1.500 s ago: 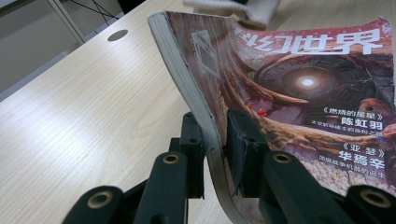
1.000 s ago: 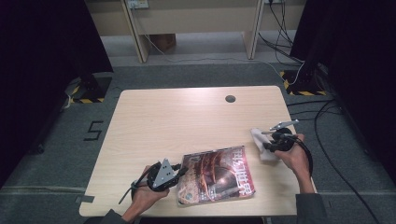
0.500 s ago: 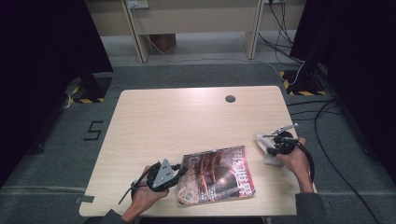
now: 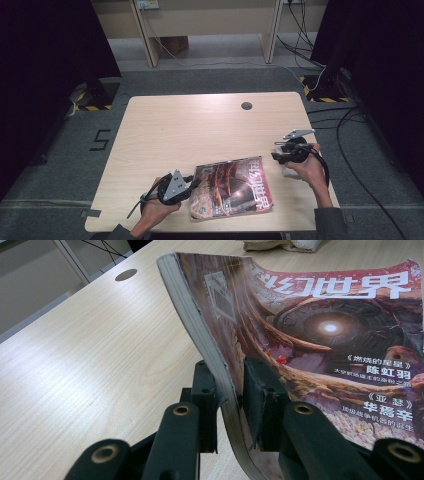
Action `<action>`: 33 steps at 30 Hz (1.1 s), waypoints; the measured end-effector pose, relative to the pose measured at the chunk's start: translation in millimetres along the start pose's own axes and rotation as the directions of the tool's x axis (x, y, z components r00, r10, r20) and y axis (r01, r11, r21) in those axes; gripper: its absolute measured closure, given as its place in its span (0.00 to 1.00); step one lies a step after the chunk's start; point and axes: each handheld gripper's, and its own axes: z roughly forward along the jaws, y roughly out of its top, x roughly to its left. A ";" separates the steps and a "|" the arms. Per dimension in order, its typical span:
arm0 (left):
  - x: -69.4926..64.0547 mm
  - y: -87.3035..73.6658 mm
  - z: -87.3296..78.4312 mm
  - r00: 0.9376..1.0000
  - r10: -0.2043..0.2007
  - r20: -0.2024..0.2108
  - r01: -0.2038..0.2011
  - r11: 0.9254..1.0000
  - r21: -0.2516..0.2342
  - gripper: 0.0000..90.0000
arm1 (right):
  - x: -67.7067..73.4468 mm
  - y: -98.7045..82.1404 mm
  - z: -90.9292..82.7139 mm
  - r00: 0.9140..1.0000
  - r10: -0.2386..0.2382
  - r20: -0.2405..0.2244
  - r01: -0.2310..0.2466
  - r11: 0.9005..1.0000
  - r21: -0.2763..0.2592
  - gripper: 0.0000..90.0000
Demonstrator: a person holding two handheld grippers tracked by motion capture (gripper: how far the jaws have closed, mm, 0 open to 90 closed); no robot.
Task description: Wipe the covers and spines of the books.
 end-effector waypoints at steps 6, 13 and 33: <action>0.2 -0.3 0.6 1.000 -0.005 -0.002 0.005 1.000 -0.004 0.84 | 29.6 16.0 4.0 0.986 -0.077 -0.147 0.067 0.995 -0.075 0.54; 0.5 -0.1 0.6 1.000 -0.004 -0.002 0.004 1.000 -0.004 0.84 | 57.7 25.1 16.0 0.962 -0.142 -0.235 0.123 0.988 -0.096 0.53; 1.2 -1.0 1.0 1.000 -0.001 0.002 0.001 1.000 0.005 0.84 | 110.5 44.1 49.7 0.906 -0.269 -0.328 0.247 0.963 -0.107 0.47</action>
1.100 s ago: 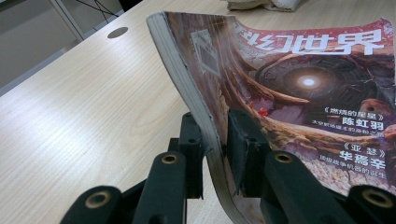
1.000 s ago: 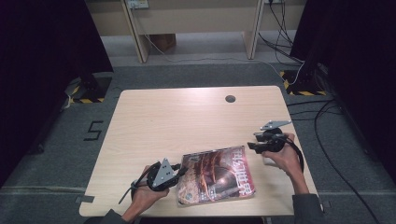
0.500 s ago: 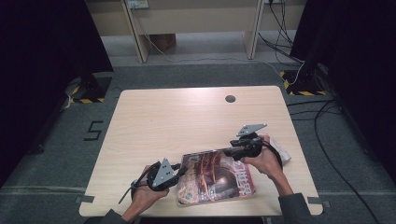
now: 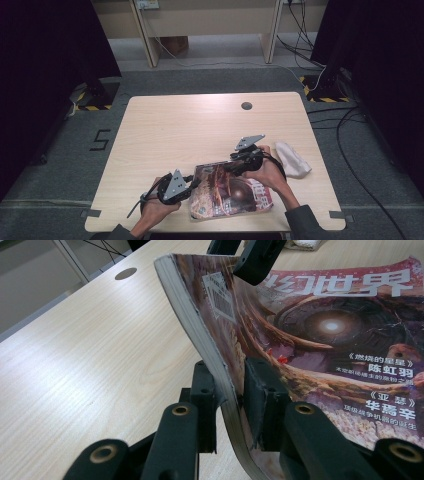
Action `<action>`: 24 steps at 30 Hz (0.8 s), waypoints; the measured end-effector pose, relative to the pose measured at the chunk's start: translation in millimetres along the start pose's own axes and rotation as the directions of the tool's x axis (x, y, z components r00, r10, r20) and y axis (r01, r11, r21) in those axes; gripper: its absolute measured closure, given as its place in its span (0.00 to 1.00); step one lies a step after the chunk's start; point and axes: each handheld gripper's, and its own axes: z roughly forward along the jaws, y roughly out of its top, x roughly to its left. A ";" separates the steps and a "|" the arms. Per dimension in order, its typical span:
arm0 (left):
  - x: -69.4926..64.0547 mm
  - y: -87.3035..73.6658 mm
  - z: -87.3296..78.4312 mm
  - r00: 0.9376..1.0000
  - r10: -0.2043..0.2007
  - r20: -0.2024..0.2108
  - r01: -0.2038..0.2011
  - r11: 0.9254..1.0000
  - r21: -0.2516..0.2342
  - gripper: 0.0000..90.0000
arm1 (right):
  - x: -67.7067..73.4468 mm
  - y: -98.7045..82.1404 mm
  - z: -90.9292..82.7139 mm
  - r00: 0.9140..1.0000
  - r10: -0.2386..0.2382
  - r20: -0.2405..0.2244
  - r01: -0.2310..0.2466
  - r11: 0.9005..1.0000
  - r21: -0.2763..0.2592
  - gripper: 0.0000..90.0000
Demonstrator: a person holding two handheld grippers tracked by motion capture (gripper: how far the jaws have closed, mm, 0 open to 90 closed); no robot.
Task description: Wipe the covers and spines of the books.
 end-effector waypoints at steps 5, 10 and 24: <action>1.2 -0.8 0.6 1.000 -0.003 -0.001 0.003 1.000 0.018 0.84 | 0.8 -0.3 -2.7 1.000 -0.025 0.000 0.025 1.000 0.013 0.53; 4.4 -2.9 1.2 0.999 -0.036 -0.003 0.036 0.999 0.026 0.84 | 2.3 -2.3 -8.1 0.998 -0.054 -0.037 0.056 0.998 0.037 0.64; 6.4 -2.6 1.3 0.999 -0.033 -0.004 0.033 0.999 0.028 0.83 | 16.6 0.6 -4.4 0.982 -0.125 -0.145 0.140 0.985 0.099 0.75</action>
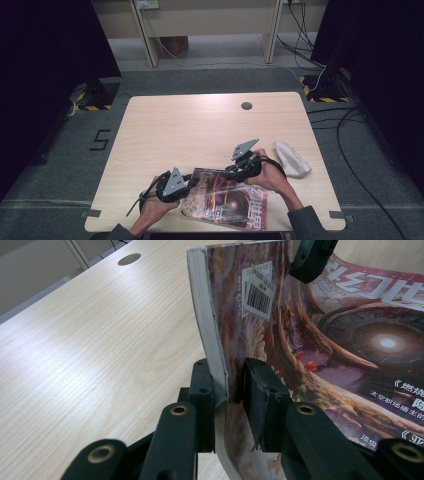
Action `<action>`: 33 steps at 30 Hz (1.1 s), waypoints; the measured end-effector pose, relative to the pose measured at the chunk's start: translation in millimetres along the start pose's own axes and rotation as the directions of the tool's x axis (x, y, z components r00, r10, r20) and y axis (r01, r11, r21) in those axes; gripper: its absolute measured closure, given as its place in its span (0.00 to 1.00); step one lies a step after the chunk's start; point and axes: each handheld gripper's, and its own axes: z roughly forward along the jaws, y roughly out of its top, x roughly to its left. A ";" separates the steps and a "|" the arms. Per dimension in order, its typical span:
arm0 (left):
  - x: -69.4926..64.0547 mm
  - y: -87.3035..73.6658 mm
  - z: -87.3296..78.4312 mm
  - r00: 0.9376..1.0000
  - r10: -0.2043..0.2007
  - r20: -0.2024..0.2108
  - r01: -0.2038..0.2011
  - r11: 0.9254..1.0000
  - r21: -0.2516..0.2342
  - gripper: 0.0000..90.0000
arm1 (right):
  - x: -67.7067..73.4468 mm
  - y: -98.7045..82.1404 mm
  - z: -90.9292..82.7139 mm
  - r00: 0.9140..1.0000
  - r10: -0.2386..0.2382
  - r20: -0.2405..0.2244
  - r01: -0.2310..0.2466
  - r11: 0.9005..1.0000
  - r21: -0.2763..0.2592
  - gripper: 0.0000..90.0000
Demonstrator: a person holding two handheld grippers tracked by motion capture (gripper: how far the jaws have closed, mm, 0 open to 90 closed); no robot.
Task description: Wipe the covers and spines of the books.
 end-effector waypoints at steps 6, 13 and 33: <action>0.4 1.4 0.3 1.000 0.016 0.007 -0.016 1.000 -0.013 0.83 | 0.6 0.1 3.4 1.000 -0.025 -0.003 0.025 1.000 0.019 0.77; 0.7 3.5 1.0 1.000 0.019 -0.002 -0.019 1.000 -0.012 0.82 | 0.3 0.3 8.1 0.999 -0.046 -0.008 0.046 0.998 0.042 0.78; 9.1 -0.5 8.3 0.999 -0.028 -0.015 0.028 0.999 -0.015 0.73 | 12.6 9.0 7.0 0.983 -0.185 -0.001 0.184 0.977 0.109 0.93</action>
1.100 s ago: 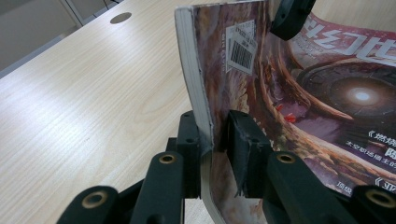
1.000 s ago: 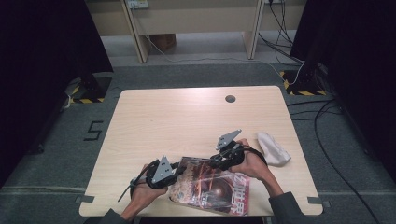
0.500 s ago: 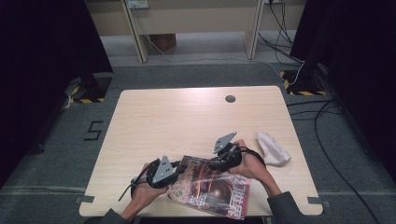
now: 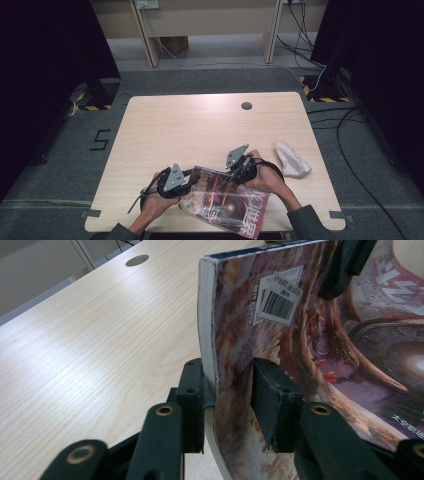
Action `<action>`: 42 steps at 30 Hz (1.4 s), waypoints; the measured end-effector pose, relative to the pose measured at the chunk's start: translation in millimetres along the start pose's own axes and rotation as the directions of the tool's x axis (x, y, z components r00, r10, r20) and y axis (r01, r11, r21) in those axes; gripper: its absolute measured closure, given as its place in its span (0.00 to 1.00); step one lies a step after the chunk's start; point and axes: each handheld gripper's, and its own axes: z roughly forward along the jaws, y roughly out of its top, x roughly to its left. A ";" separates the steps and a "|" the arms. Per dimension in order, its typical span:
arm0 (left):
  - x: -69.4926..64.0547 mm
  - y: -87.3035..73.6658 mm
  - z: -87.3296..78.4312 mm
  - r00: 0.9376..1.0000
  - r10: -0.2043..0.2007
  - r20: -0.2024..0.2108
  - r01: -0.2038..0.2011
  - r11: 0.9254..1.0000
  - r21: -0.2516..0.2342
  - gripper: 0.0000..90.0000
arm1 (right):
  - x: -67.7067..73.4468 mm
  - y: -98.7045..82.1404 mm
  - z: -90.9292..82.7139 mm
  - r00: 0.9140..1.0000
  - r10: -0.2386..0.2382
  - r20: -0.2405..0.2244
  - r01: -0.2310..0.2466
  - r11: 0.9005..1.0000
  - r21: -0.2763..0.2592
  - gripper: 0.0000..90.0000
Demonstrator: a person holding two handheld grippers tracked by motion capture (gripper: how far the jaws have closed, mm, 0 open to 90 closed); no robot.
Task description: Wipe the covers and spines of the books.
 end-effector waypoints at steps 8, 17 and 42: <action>0.9 -3.8 -6.4 0.995 -0.100 -0.002 0.100 0.995 0.000 0.51 | 0.1 11.1 -3.4 1.000 -0.010 0.019 0.010 0.999 0.036 0.94; 3.5 -10.2 -12.5 0.978 -0.208 -0.021 0.208 0.977 0.044 0.33 | -14.2 15.6 -20.5 0.996 0.020 0.081 -0.022 0.999 0.033 0.94; 0.3 -15.9 -10.2 0.967 -0.252 -0.043 0.256 0.958 0.132 0.24 | -57.1 85.2 -70.8 0.880 -0.115 0.460 0.008 0.974 0.228 0.94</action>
